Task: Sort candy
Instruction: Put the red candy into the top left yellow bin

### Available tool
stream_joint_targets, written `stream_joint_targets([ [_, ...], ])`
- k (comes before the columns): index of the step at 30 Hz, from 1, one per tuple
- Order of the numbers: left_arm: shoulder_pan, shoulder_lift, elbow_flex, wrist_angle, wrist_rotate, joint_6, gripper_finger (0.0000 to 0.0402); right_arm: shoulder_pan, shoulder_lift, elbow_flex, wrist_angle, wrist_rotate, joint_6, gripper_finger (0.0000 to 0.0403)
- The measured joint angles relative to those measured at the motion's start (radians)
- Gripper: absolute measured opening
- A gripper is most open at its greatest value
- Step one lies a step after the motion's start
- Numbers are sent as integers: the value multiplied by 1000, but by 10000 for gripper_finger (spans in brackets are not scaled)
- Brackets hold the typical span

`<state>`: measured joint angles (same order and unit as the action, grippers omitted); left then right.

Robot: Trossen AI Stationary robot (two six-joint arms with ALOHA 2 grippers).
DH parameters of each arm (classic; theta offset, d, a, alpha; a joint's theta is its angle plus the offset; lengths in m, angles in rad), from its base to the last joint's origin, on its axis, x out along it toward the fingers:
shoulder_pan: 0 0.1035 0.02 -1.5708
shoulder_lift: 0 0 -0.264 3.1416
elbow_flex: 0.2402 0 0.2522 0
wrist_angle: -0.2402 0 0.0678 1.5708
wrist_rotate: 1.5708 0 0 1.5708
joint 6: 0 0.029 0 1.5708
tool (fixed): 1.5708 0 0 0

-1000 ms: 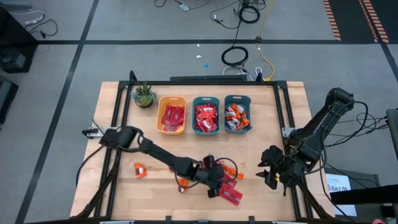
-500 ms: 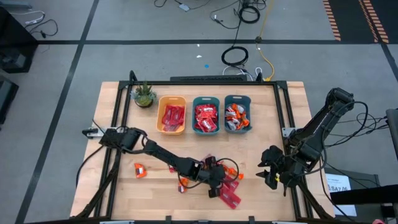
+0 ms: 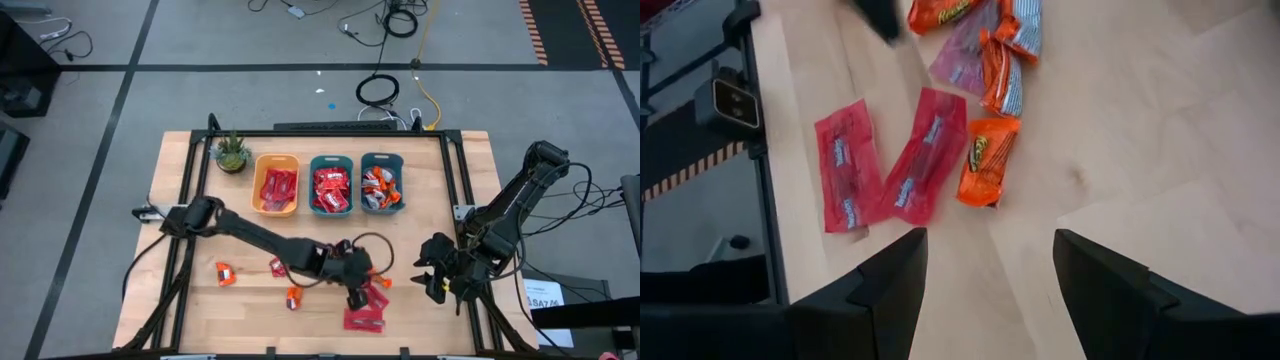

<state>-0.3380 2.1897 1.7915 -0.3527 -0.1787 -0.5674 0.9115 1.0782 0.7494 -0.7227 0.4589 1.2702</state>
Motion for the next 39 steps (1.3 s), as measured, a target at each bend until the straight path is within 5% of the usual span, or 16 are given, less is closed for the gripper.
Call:
stream_joint_targets([
  [8,20,-143,10,-57,-24,130,6,0,0,0,-1,69,0,210],
  [15,-1,-129,8,-52,-4,171,58,0,0,0,0,69,23,210],
  [28,-5,-23,1,-31,11,196,218,0,0,0,9,69,27,210],
  [33,-17,66,1,26,-32,358,230,0,0,0,16,68,27,210],
  [39,-33,184,2,236,70,400,231,0,0,0,17,59,27,210],
])
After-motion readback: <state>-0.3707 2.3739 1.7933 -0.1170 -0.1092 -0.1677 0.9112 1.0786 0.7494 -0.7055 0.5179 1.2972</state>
